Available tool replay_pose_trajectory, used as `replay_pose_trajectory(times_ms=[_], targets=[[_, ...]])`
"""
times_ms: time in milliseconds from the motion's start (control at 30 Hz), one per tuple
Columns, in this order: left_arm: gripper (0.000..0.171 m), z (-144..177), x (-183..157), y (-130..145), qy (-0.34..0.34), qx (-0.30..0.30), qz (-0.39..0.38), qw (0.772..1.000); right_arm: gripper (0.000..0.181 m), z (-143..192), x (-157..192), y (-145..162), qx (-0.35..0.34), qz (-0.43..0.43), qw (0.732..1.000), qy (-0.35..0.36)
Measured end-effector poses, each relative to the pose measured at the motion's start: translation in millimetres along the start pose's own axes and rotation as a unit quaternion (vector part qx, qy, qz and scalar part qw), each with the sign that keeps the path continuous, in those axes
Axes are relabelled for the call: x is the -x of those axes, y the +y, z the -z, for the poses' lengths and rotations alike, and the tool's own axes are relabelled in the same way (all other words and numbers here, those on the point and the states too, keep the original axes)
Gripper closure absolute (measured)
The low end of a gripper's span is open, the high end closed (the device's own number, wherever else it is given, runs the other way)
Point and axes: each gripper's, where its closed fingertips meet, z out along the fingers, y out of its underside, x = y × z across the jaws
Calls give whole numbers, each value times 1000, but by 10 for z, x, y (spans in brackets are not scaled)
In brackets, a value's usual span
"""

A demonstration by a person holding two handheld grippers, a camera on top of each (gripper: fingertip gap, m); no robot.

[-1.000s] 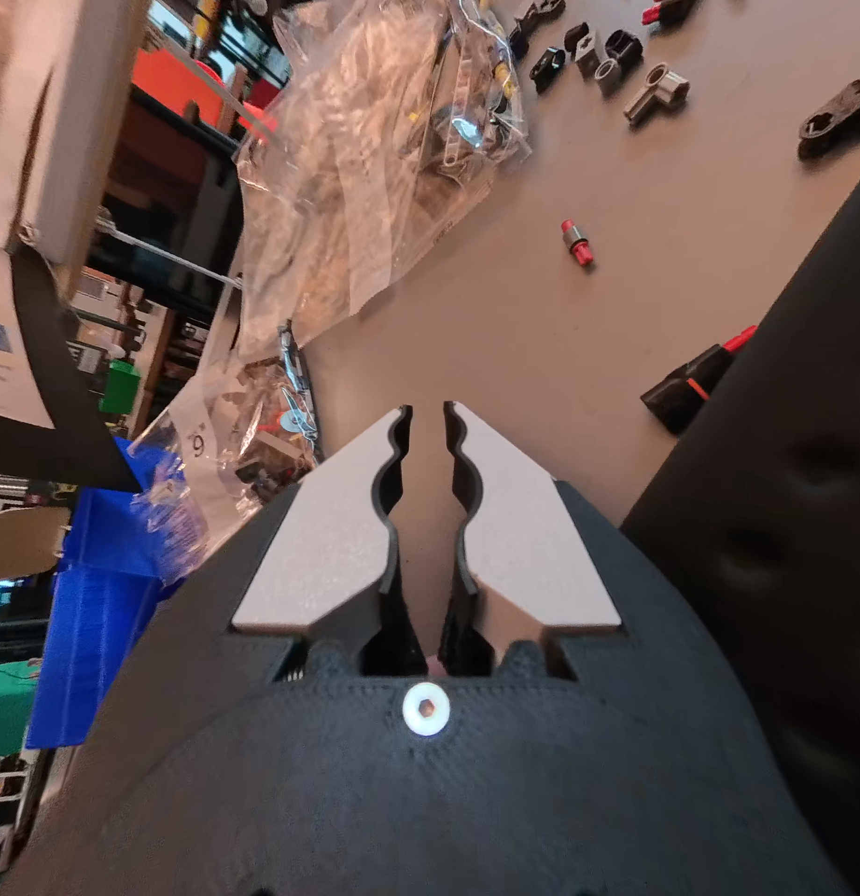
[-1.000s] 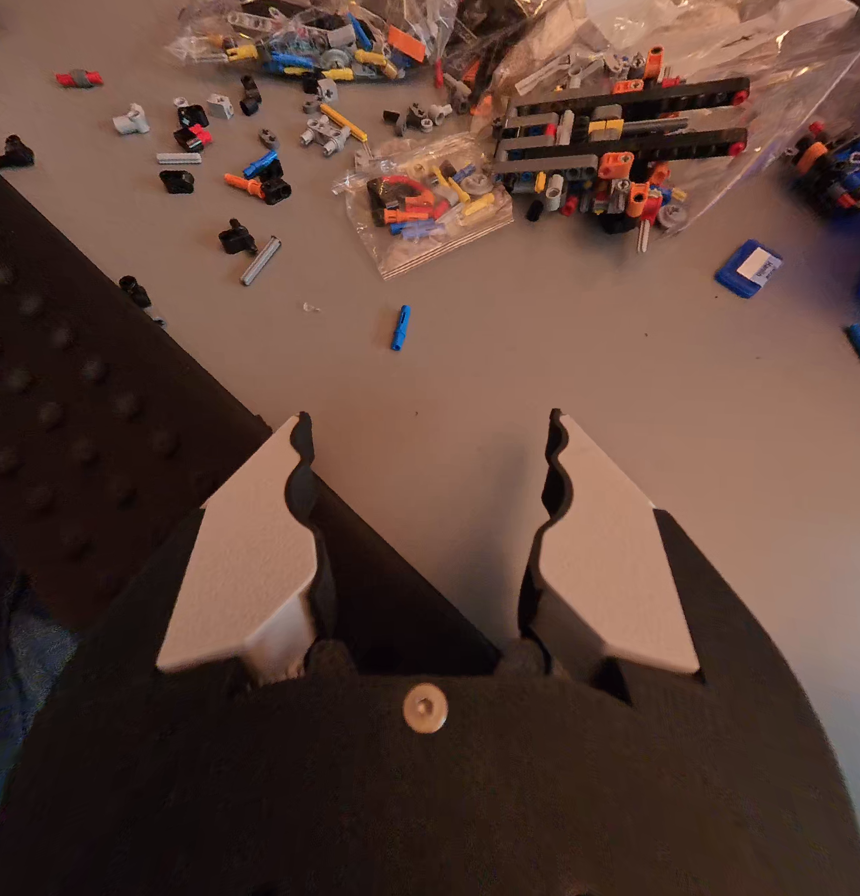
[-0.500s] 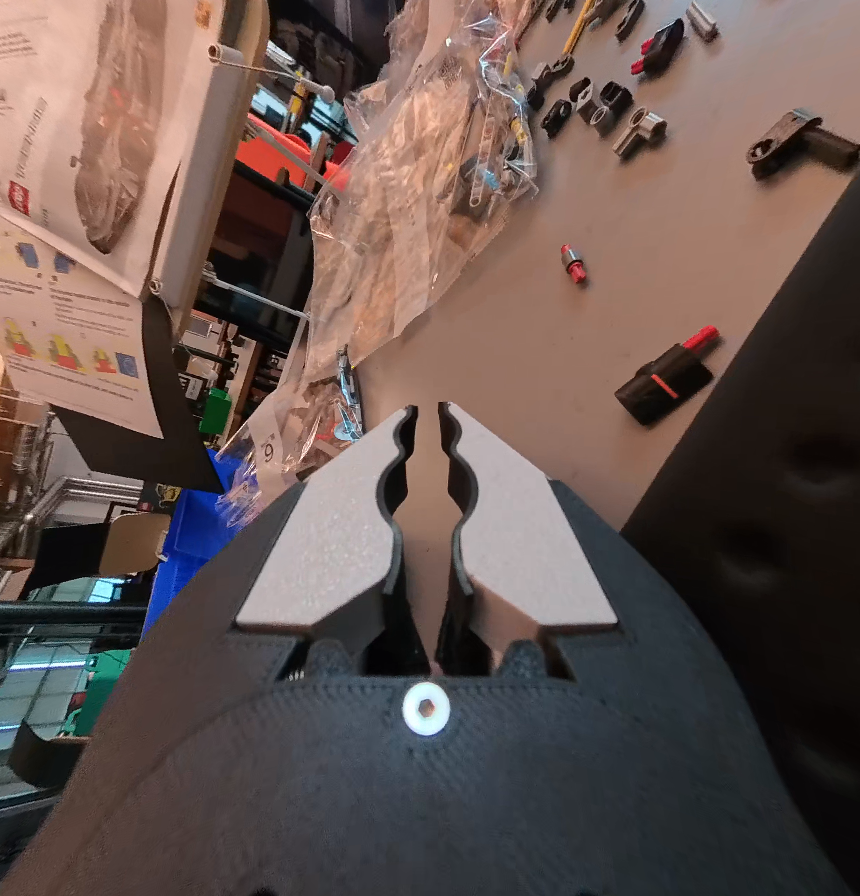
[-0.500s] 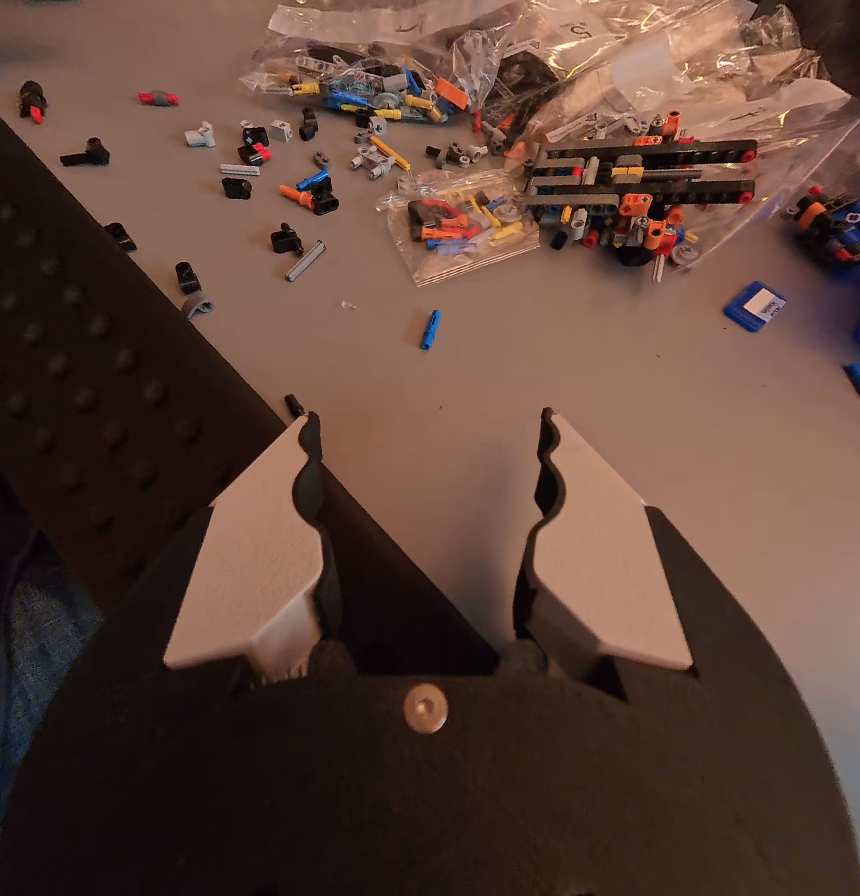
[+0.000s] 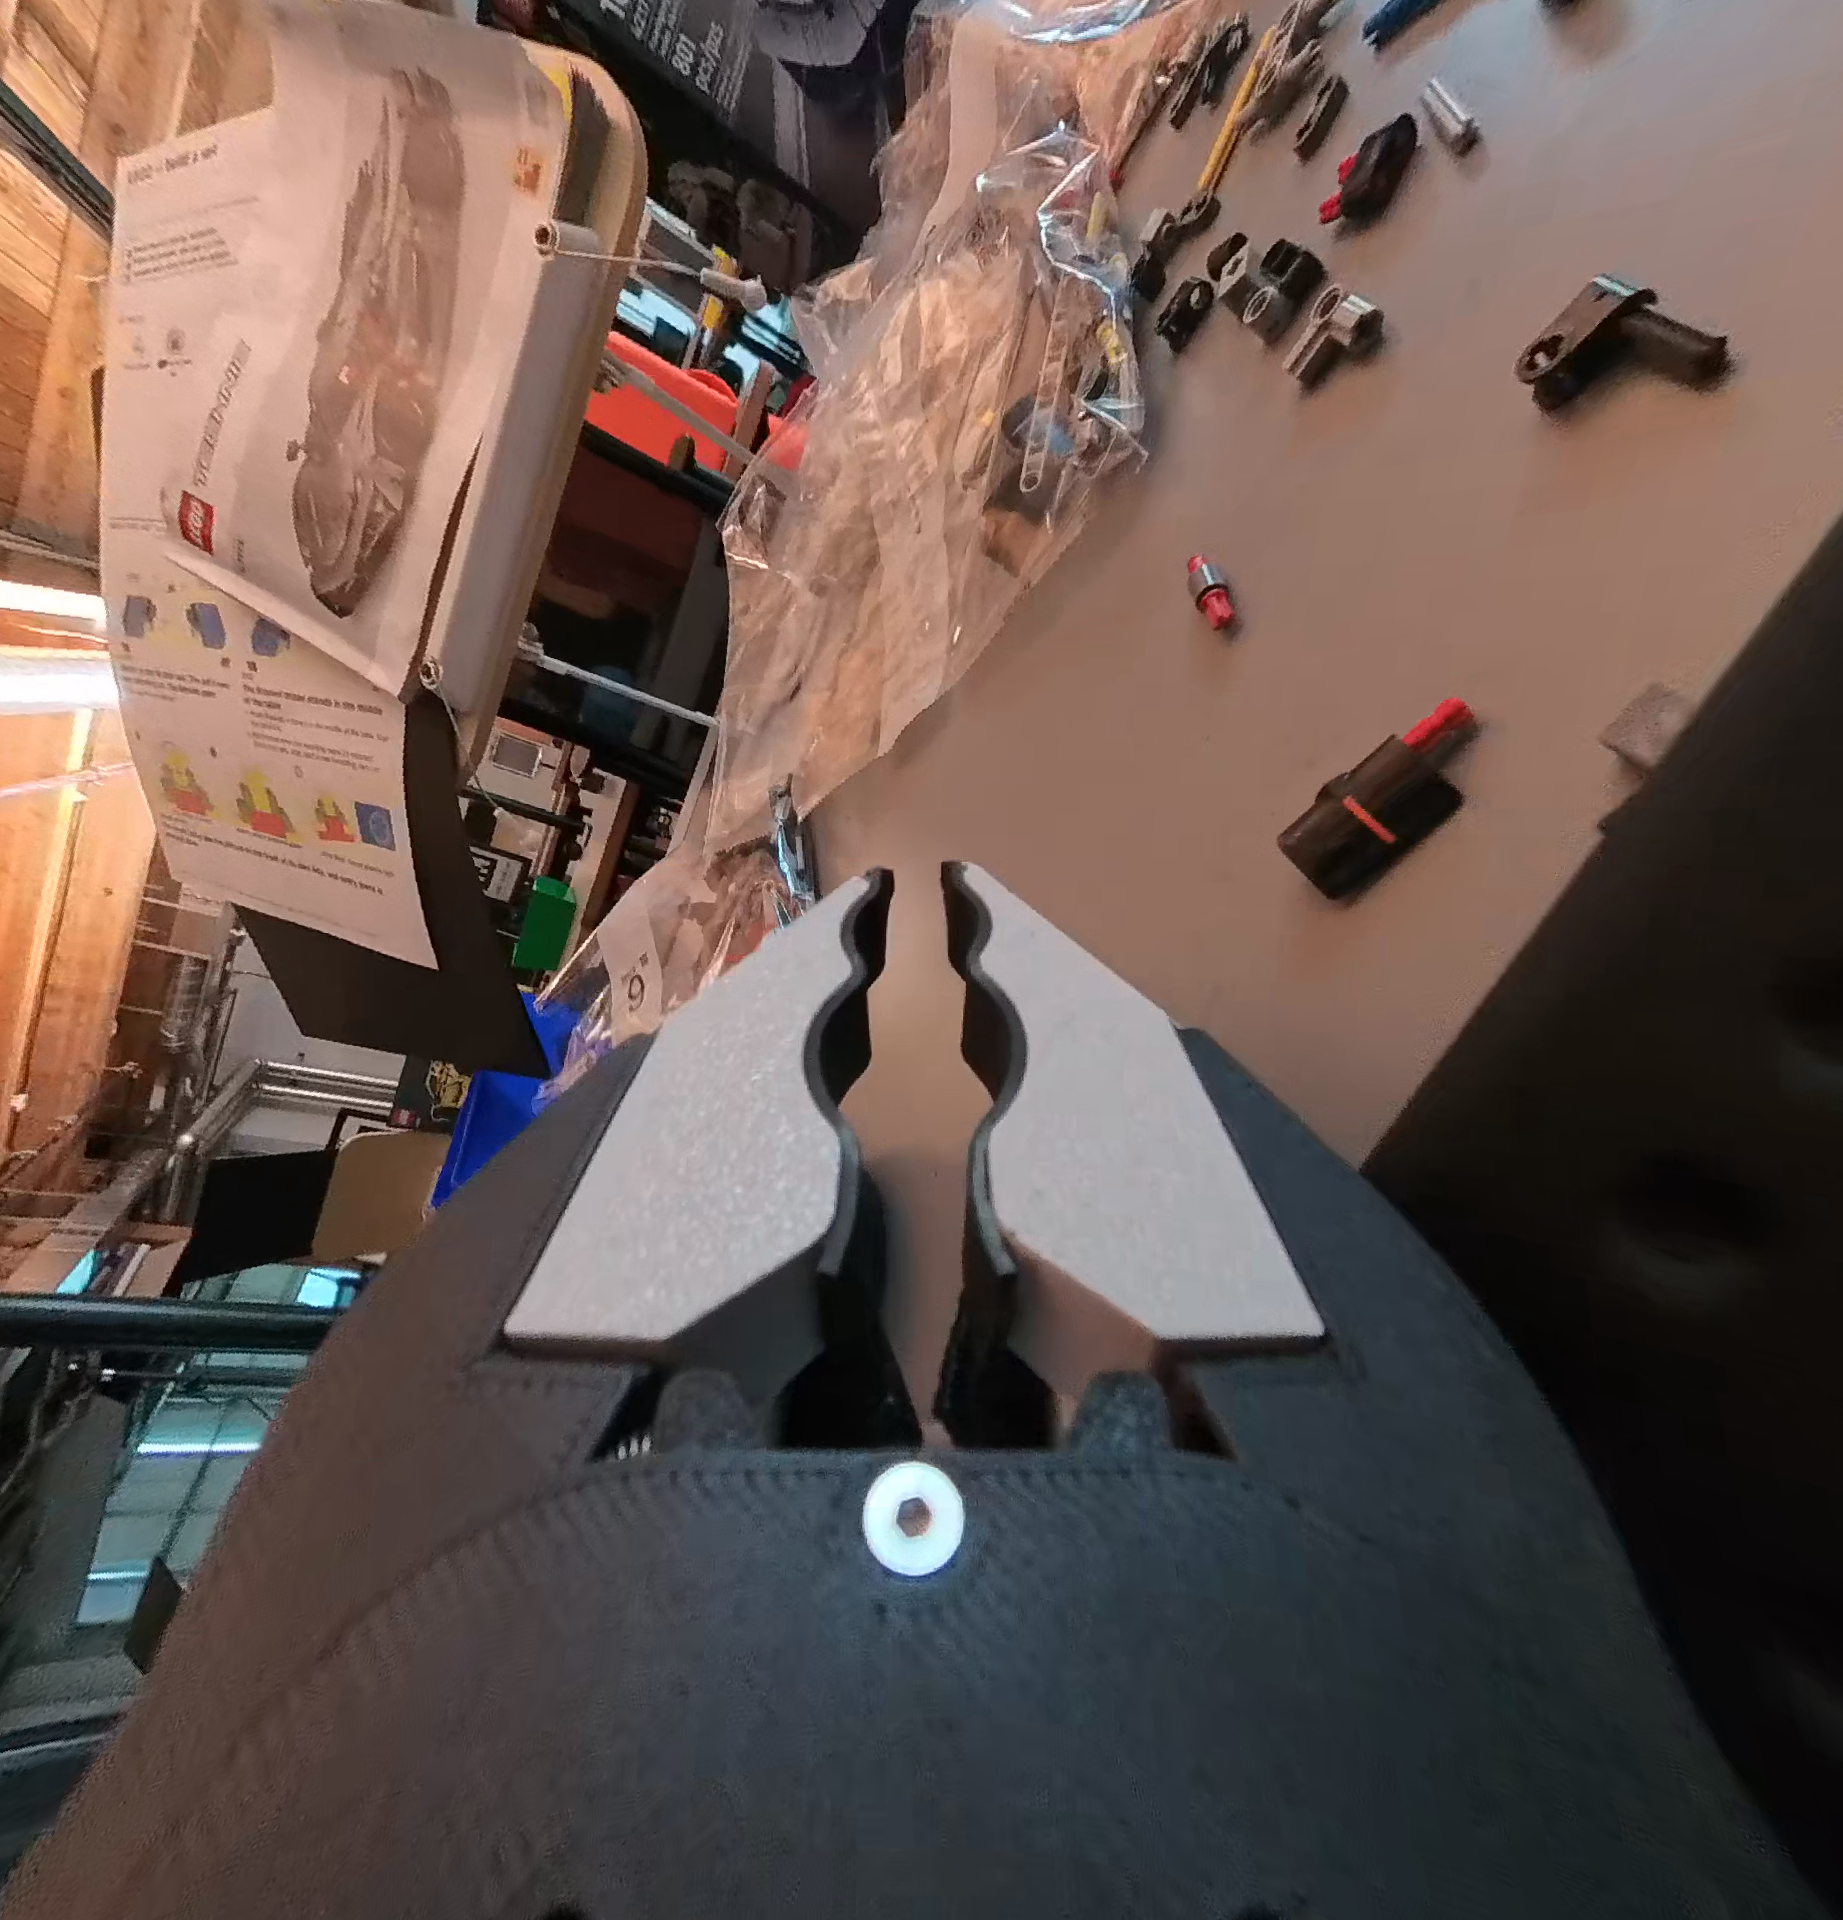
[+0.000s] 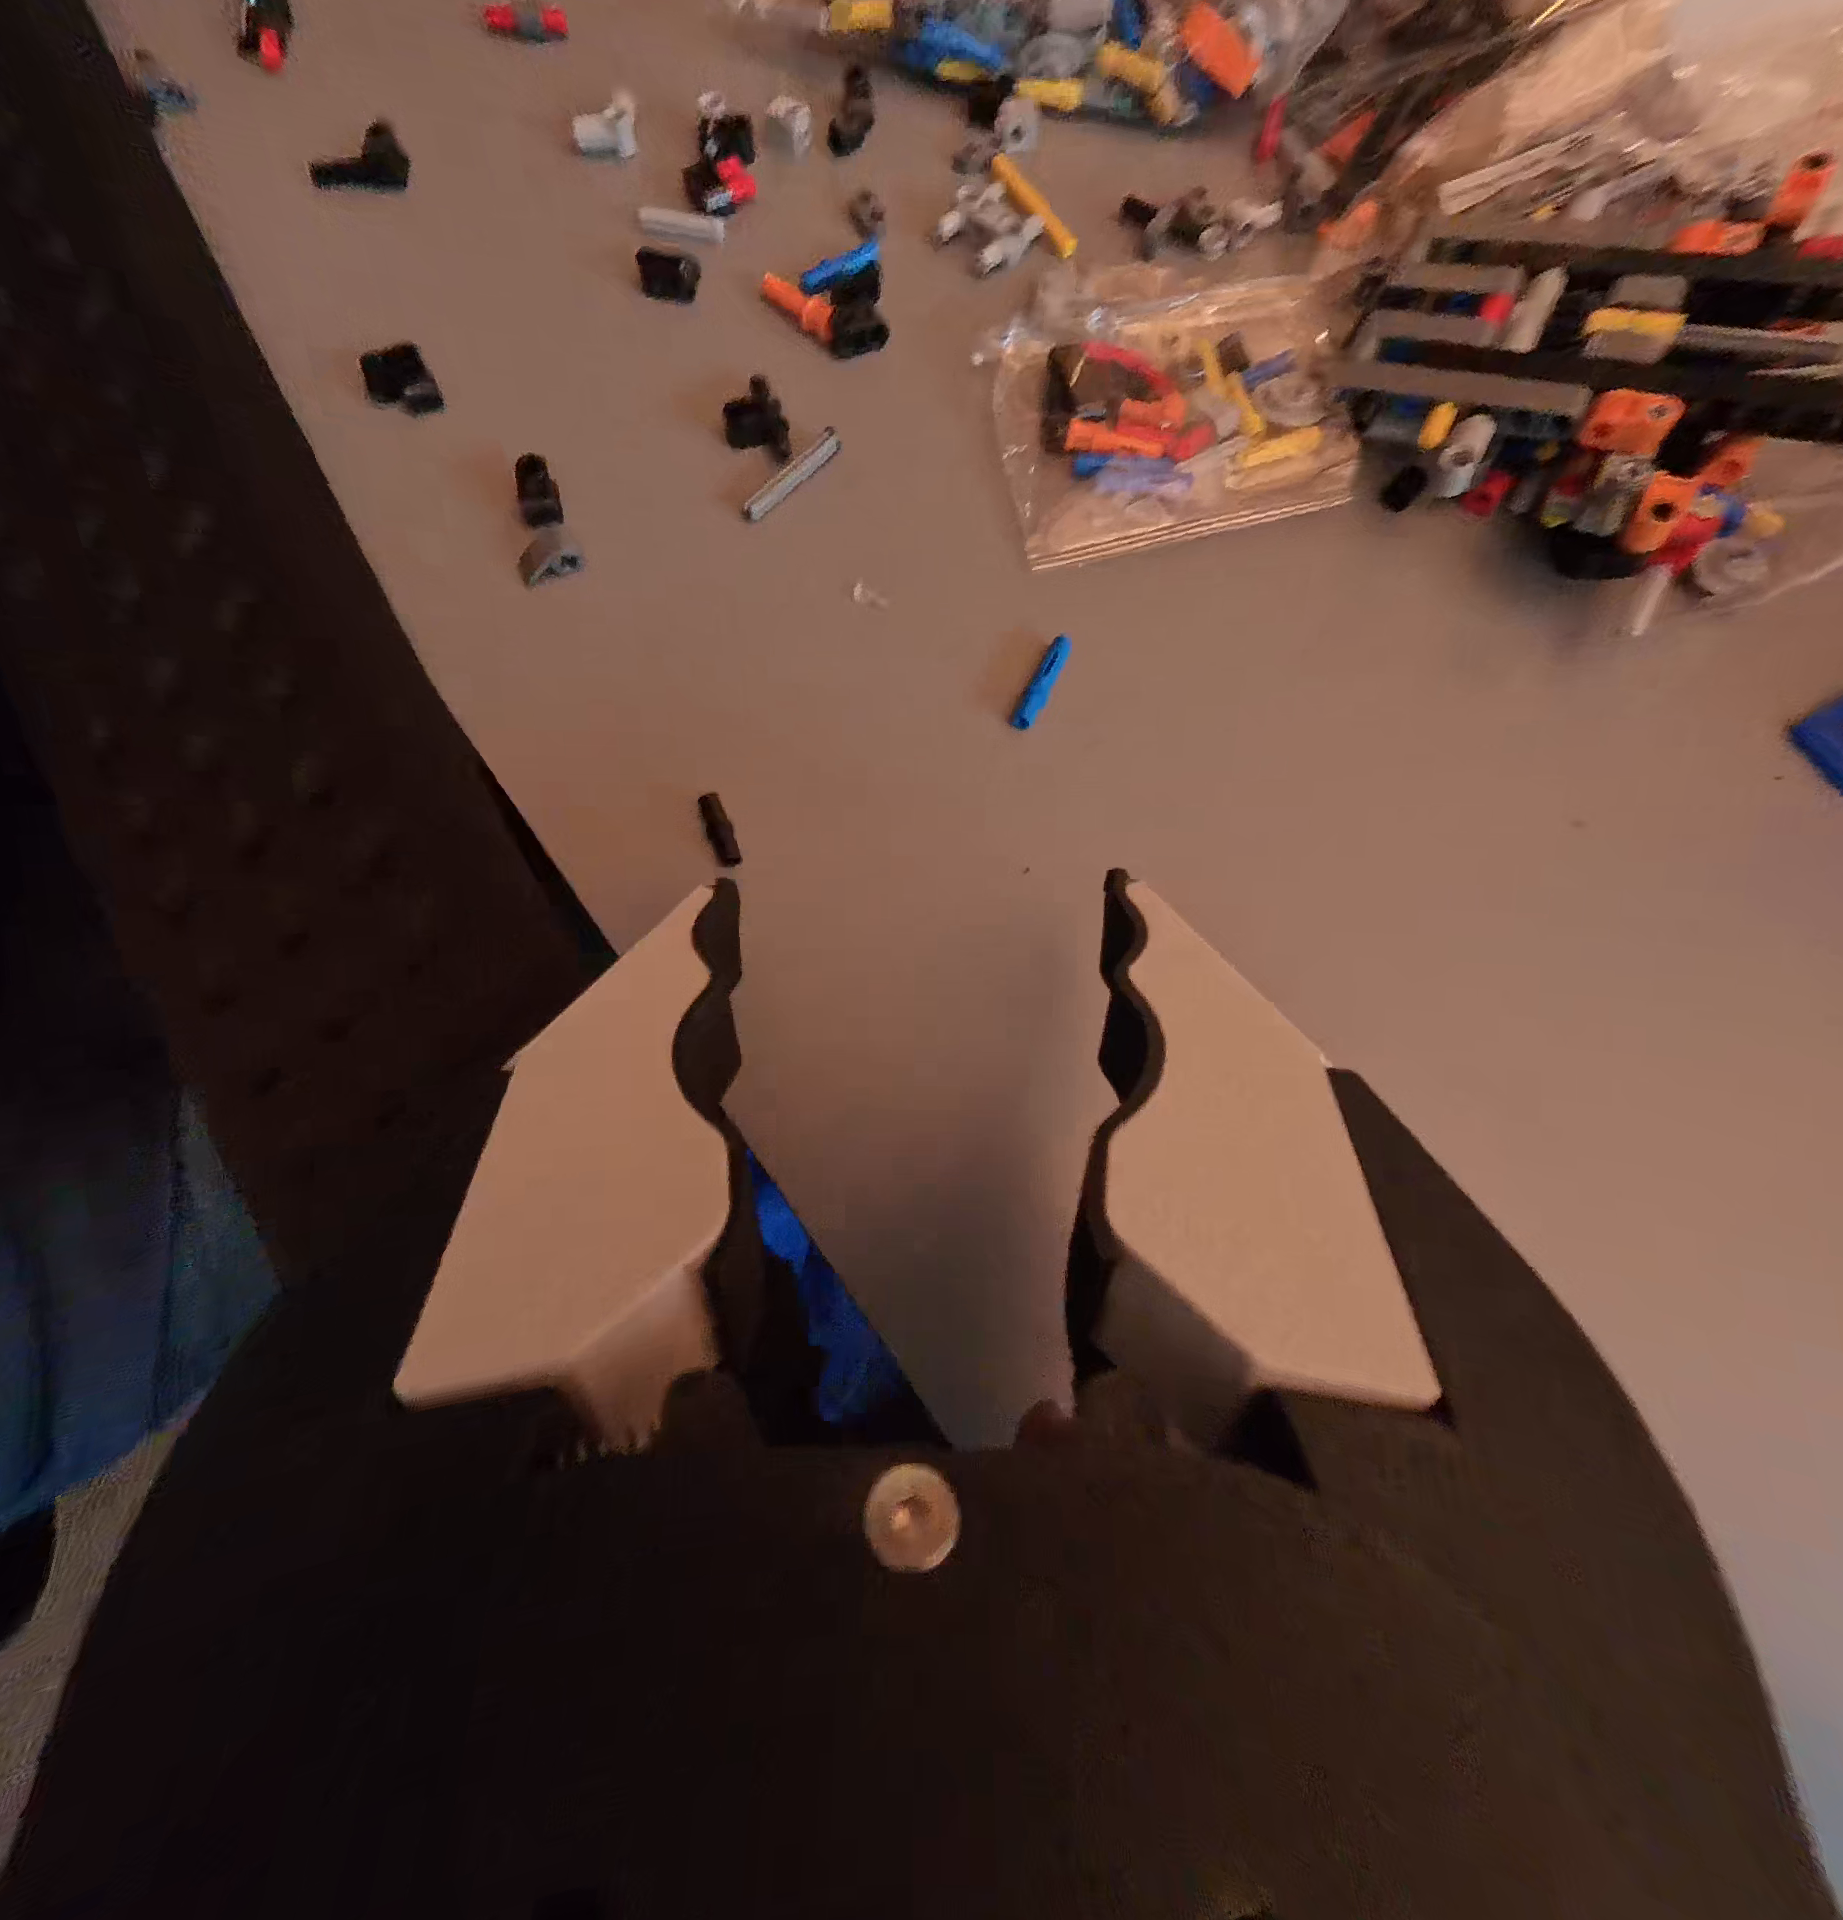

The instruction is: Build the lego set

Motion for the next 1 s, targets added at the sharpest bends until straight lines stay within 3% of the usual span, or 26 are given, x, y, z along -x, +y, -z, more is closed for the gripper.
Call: replay_pose_trajectory(times_ms=[167,467,700,800,933,1000], targets=[[158,-51,30,70,-25,23,-21,999,115,-135,103,104,65,32,995,-65],[159,-53,82,98,-44,28,-24,998,122,-297,220,-50,39,51,994,-83],[160,-44,93,88,-49,23,-26,998,123,-615,-110,-317,35,33,997,-65],[160,-39,94,83,-49,20,-26,998,118,-701,-298,-415,45,28,998,-37],[159,-32,105,78,-54,18,-26,998,105,-633,-37,-594,13,60,996,-59],[159,-34,106,79,-54,19,-26,998,88,-646,140,-567,21,74,995,-62]])
